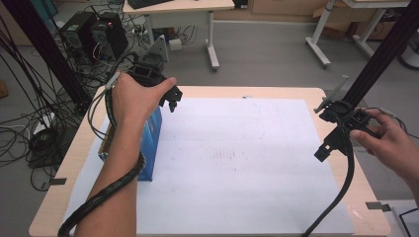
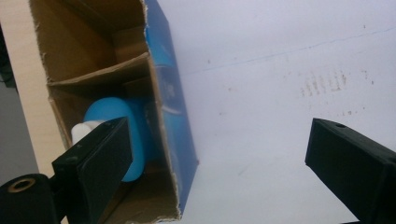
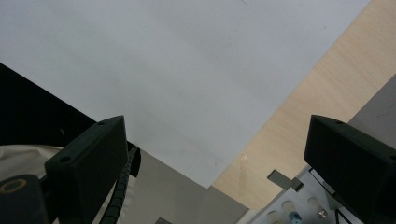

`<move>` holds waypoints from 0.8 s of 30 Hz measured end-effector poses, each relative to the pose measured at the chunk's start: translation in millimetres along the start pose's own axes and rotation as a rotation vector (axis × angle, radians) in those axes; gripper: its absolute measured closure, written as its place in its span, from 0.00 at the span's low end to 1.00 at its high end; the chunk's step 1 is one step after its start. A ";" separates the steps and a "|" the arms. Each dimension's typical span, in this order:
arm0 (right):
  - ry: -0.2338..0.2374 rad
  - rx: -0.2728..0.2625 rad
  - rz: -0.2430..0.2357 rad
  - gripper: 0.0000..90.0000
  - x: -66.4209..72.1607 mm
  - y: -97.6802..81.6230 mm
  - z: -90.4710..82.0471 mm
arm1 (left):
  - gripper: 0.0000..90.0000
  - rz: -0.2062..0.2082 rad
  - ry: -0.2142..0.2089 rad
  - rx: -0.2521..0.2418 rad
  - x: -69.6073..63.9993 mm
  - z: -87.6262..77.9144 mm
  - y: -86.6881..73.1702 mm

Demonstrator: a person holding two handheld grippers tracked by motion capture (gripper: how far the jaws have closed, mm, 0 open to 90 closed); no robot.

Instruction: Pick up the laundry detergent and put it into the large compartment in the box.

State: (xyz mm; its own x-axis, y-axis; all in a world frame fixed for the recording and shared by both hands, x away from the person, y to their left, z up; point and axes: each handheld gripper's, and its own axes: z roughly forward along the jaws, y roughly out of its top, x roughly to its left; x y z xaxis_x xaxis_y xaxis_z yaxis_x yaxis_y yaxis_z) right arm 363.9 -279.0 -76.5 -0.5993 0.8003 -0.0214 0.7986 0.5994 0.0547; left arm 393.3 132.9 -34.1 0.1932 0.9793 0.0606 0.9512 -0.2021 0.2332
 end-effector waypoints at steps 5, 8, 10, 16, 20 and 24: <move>-0.001 0.004 -0.001 0.07 -1.3 3.1 0.9 | 0.09 0.010 -0.013 -0.013 -2.8 2.7 1.7; -0.002 0.006 -0.002 0.07 -1.4 4.7 1.3 | 0.09 0.016 -0.026 -0.012 -3.3 4.2 3.1; -0.001 0.007 -0.004 0.07 -0.8 5.4 1.5 | 0.09 0.021 -0.026 -0.011 -4.3 4.6 4.1; 0.000 0.005 -0.001 0.07 -0.9 5.7 1.6 | 0.09 0.032 -0.030 -0.005 -6.7 7.0 6.9; 0.001 0.005 0.000 0.07 -1.2 5.6 1.7 | 0.09 0.030 -0.034 -0.005 -6.5 9.6 6.4; -0.005 0.003 -0.002 0.07 -0.1 5.0 1.0 | 0.09 0.025 -0.040 -0.009 -4.0 10.2 4.9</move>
State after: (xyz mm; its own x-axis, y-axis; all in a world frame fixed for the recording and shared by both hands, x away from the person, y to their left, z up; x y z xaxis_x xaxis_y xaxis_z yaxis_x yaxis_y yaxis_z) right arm 367.9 -276.1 -77.3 -0.6006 0.7991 -0.0267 0.7975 0.6011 0.0512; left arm 399.6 128.2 -43.1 0.2260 0.9737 0.0278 0.9439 -0.2259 0.2409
